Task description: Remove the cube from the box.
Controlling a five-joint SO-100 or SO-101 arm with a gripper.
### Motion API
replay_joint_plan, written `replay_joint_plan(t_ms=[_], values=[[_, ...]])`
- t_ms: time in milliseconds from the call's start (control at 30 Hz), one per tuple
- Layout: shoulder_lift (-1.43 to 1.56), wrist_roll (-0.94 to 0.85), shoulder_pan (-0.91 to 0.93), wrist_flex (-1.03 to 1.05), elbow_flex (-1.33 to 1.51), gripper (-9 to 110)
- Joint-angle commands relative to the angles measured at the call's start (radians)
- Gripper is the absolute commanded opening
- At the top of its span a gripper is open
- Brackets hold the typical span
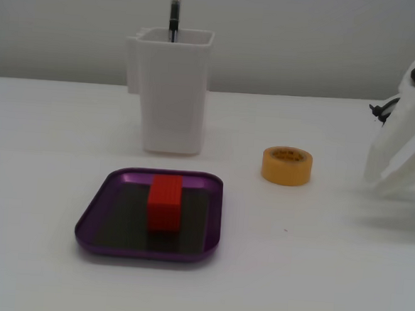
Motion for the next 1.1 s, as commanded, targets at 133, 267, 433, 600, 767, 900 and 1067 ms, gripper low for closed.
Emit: replay_joint_plan(t_ms=[133,267,433,600,767,900,1067], values=[[0.097,-0.011,-0.011,-0.012,0.012,1],[0.097,-0.011,-0.011,-0.012,0.012,1],[0.097,-0.012,-0.011,-0.012,0.012,1],[0.097,-0.014,0.002,-0.012,-0.026,1],[0.092,-0.005,0.005,-0.012,-0.198,1],[0.083,-0.015,0.008,-0.012,-0.242,2],[0.08,-0.072,0.009,-0.015,-0.291,2]])
